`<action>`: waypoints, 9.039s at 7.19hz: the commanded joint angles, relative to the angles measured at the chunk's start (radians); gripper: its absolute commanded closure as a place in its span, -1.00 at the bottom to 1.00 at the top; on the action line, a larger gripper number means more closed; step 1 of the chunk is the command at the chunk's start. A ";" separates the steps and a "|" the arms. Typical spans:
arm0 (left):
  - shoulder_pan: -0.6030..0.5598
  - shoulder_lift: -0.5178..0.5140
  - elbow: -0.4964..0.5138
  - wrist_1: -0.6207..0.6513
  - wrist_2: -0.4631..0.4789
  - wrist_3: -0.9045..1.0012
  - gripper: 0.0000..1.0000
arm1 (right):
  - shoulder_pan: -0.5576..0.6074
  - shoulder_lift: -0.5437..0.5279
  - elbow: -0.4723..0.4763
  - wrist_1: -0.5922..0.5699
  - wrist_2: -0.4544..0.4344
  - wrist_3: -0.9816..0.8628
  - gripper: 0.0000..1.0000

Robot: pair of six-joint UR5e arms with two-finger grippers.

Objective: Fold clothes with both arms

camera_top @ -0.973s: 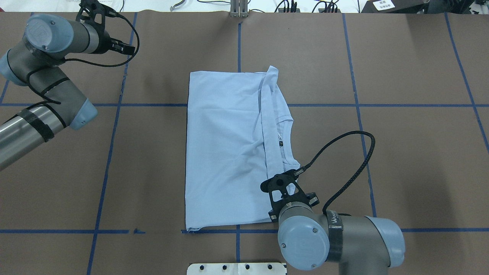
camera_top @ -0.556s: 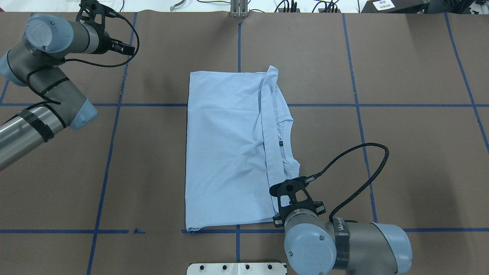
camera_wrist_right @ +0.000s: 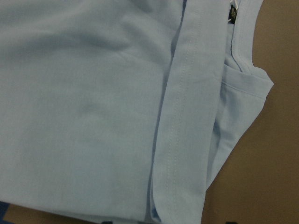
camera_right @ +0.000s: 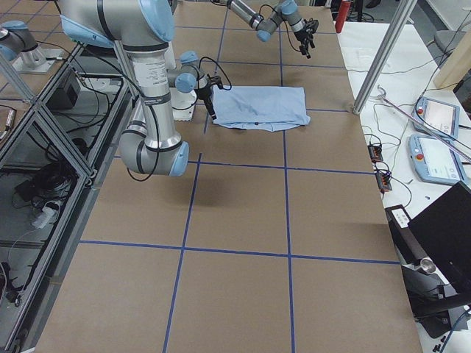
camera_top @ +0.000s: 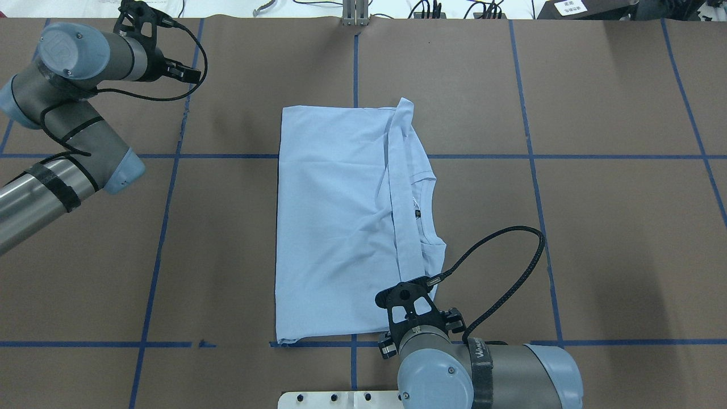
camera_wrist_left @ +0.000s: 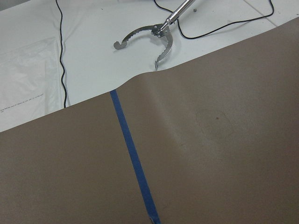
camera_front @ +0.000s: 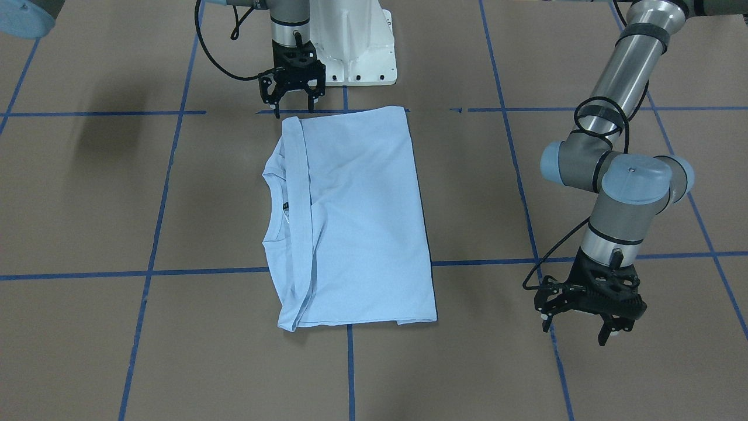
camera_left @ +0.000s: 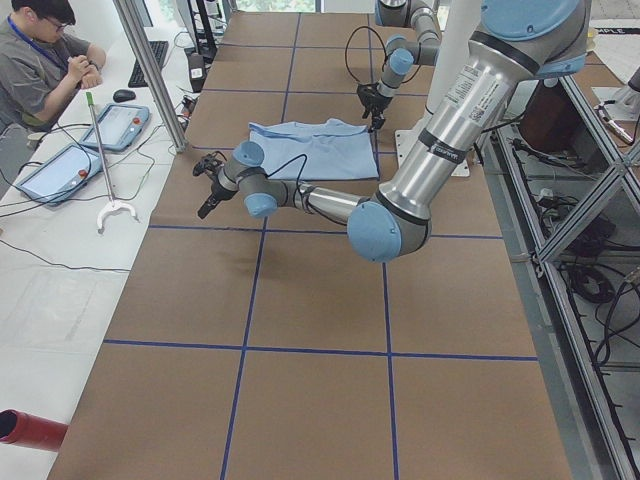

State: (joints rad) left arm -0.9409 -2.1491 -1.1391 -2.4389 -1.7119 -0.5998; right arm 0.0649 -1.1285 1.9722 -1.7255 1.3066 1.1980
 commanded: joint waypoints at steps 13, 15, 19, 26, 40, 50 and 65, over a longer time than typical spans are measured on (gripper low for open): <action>0.013 0.000 -0.005 0.000 0.000 0.000 -1.00 | 0.072 -0.026 0.019 -0.002 -0.013 -0.037 1.00; 0.013 0.000 -0.005 0.000 0.000 -0.018 -1.00 | 0.069 -0.167 0.085 0.000 -0.012 0.123 1.00; 0.013 0.000 -0.005 0.000 0.000 -0.018 -1.00 | -0.101 -0.209 0.082 0.000 -0.124 0.556 0.46; 0.104 0.061 -0.300 0.084 -0.120 -0.372 -1.00 | 0.171 -0.171 0.067 0.444 -0.004 0.327 -1.00; 0.861 0.265 -0.783 0.446 0.250 -1.192 -0.43 | 0.214 -0.174 0.034 0.504 -0.046 0.637 -1.00; 0.870 0.242 -0.769 0.442 0.281 -1.192 1.00 | 0.199 -0.174 -0.002 0.503 -0.058 0.710 -0.95; 0.861 0.239 -0.769 0.439 0.282 -1.184 1.00 | -0.043 -0.067 -0.019 0.106 -0.084 1.003 -0.36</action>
State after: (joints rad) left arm -0.0795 -1.9098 -1.9075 -2.0003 -1.4297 -1.7840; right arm 0.0216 -1.2027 1.9627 -1.6211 1.2325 2.2006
